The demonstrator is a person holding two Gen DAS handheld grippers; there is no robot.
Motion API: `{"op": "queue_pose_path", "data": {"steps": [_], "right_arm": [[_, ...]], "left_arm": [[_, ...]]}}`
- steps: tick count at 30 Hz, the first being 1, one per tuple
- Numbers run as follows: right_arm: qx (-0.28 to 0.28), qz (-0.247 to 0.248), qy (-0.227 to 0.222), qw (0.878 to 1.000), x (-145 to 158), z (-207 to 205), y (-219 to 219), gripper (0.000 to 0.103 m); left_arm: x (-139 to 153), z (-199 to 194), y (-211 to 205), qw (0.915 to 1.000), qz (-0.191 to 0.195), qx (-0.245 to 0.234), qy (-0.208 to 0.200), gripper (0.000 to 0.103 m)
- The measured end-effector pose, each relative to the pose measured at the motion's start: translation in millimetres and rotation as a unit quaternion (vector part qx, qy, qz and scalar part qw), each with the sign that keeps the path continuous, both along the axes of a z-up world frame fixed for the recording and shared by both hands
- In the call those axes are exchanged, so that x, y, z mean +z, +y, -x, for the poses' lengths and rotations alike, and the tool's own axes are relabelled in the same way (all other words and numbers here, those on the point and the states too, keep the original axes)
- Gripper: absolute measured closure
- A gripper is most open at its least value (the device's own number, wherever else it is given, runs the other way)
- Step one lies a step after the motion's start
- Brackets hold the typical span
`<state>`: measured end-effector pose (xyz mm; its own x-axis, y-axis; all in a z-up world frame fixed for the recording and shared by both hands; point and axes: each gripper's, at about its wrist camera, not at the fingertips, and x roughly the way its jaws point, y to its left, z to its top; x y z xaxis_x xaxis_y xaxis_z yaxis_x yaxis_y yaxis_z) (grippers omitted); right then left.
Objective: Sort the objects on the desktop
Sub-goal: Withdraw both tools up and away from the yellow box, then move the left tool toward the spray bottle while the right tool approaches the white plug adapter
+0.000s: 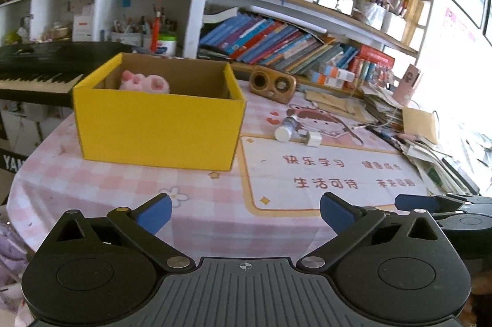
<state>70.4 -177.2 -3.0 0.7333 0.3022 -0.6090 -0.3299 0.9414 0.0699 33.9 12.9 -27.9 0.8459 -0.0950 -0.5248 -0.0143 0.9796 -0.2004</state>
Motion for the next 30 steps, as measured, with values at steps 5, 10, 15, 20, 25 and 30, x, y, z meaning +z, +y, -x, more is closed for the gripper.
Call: {"op": "queue_pose_path", "data": {"steps": [5, 10, 15, 20, 25, 30], "right_arm": [[-0.015, 0.002, 0.003, 1.000, -2.0, -4.6, -10.2, 0.019], [-0.023, 0.006, 0.007, 1.000, -2.8, -14.2, -21.6, 0.019], [-0.027, 0.009, 0.011, 1.000, -3.6, -28.6, -33.4, 0.019], [-0.029, 0.013, 0.013, 0.999, -3.7, -45.0, -45.8, 0.019], [-0.027, 0.013, 0.018, 0.999, -4.2, -66.8, -59.0, 0.019], [-0.015, 0.017, 0.021, 1.000, -5.7, -89.8, -69.1, 0.019]], "left_arm": [[-2.5, -13.6, -10.8, 0.9999, -0.006, -0.014, 0.008, 0.000], [-1.2, -26.0, -25.2, 0.9996, -0.012, -0.024, 0.002, 0.000], [-0.3, -41.0, -42.4, 0.9984, -0.013, -0.055, -0.003, 0.000], [0.9, -59.8, -56.7, 0.9962, 0.002, -0.087, -0.004, 0.000], [0.3, -80.4, -68.3, 0.9961, 0.006, -0.088, -0.004, 0.000], [-1.7, -104.6, -79.0, 0.9971, 0.006, -0.076, 0.004, 0.000]]}}
